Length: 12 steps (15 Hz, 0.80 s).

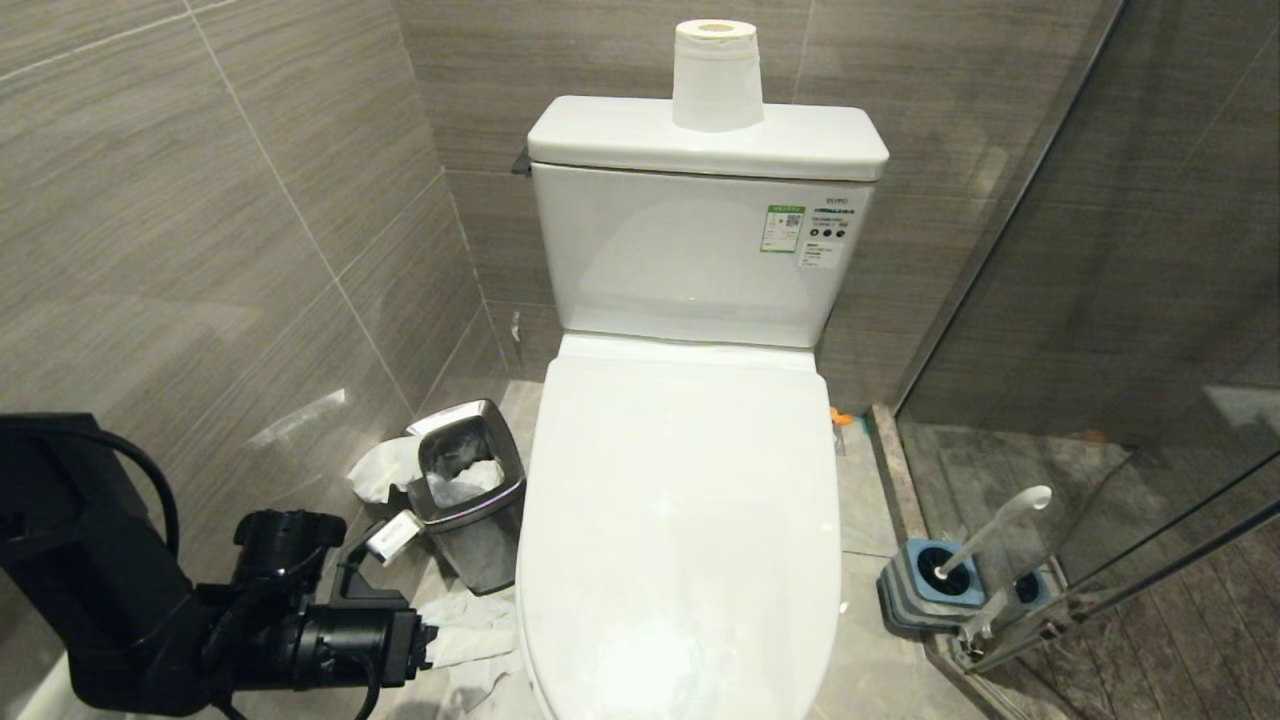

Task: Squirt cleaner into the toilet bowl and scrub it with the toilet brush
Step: Use the left hand to lift the toilet lid slightly

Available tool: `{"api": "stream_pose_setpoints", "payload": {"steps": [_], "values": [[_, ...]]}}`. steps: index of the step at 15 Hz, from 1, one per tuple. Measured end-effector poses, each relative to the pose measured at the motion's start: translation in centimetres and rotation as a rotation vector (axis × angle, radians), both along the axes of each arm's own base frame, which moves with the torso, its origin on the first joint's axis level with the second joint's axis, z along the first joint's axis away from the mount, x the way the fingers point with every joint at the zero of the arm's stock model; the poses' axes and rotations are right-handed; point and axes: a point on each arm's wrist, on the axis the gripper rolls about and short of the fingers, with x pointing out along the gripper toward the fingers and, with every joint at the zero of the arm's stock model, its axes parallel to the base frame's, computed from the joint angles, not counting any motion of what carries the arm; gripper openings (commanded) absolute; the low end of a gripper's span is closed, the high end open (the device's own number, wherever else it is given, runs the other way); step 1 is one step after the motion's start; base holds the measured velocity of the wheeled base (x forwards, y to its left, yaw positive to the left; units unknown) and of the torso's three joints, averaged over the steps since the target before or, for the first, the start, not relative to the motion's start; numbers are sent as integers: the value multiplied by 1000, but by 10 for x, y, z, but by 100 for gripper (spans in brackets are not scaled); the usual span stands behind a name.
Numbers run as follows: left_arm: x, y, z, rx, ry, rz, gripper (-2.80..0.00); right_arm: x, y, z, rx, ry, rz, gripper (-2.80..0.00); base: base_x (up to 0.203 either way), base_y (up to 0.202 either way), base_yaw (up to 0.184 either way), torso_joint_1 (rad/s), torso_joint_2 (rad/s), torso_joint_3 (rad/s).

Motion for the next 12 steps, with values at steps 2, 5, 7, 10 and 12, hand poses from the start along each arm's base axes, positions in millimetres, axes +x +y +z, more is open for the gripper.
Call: {"api": "stream_pose_setpoints", "payload": {"steps": [2, 5, 7, 10, 12], "values": [[-1, 0, 1, 0, 1, 1, 0, 0, 0, 0, 0, 0, 0, -280, 0, 0, 0, 0, 0, 0], [-3, 4, 15, -21, -42, 4, 0, 0, 0, 0, 0, 0, 0, -280, 0, 0, 0, 0, 0, 0], [-7, 6, 31, -78, -95, -34, 0, 0, 0, 0, 0, 0, 0, -280, 0, 0, 0, 0, 0, 0], [-8, 5, 53, -97, -194, -57, 0, 0, 0, 0, 0, 0, 0, -280, 0, 0, 0, 0, 0, 0], [-7, 6, 66, -99, -265, -56, 0, 0, 0, 0, 0, 0, 0, -280, 0, 0, 0, 0, 0, 0]]}}
